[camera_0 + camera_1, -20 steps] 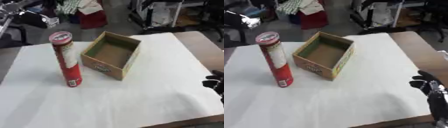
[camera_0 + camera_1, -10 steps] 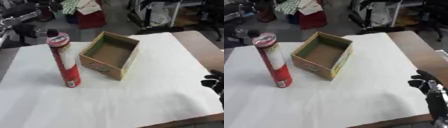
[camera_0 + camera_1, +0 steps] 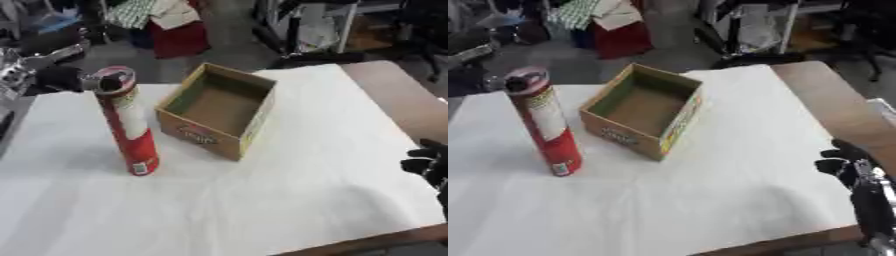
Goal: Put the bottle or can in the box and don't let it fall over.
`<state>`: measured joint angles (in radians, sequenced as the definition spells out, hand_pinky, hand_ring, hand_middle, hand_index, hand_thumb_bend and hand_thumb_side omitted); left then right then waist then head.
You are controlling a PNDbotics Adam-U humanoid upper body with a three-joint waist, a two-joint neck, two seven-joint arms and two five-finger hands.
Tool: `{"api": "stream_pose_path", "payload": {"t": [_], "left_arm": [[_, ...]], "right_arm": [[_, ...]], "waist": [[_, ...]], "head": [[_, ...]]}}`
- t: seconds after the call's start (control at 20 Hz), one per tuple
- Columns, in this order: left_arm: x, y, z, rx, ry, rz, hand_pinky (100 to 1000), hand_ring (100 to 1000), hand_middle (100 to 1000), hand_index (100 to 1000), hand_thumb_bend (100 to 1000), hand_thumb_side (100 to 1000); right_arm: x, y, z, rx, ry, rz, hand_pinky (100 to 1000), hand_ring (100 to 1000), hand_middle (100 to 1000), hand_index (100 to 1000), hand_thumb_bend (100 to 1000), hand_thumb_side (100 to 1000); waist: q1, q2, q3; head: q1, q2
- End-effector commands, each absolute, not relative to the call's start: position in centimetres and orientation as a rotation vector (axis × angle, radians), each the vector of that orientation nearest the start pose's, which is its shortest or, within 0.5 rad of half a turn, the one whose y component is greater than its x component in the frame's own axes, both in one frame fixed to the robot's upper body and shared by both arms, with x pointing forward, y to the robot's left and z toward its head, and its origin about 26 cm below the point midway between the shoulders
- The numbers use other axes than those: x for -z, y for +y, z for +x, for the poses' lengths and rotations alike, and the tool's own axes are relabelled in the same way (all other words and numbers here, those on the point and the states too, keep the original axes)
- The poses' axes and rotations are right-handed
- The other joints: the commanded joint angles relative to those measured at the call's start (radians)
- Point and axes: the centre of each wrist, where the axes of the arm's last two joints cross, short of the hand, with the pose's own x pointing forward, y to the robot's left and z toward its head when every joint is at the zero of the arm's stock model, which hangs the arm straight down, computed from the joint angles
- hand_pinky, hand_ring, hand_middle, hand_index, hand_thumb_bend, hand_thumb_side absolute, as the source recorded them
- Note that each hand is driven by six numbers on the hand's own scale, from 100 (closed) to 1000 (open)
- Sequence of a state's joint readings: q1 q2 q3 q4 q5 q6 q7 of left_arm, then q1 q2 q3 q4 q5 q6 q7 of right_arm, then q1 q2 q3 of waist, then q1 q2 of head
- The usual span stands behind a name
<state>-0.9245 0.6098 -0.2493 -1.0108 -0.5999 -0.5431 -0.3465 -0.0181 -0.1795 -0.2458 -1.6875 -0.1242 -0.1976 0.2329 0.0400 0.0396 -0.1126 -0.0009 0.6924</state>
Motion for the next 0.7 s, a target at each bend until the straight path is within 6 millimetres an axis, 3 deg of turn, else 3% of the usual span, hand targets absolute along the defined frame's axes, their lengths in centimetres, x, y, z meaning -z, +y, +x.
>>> {"api": "stream_pose_path", "payload": {"t": [0.05,0.7], "left_arm": [[-23.3,31.8,46.5,1.698,-1.769,0.737,876,931,960,1000,687,1000],[-21.7,31.7,47.1,1.708,-1.710,0.739,871,915,941,1000,661,1000]], "right_arm": [[-5.2,-34.6,27.5,-0.138,-1.945,-0.096,728,660,646,819,100,845],[-5.3,-34.4,27.7,-0.139,-1.952,-0.087,728,660,645,819,100,845]], "waist": [[-0.004,-0.005,-0.003],[-0.007,-0.002,-0.013]], "head": [[-0.002,-0.008],[-0.007,-0.011]]}}
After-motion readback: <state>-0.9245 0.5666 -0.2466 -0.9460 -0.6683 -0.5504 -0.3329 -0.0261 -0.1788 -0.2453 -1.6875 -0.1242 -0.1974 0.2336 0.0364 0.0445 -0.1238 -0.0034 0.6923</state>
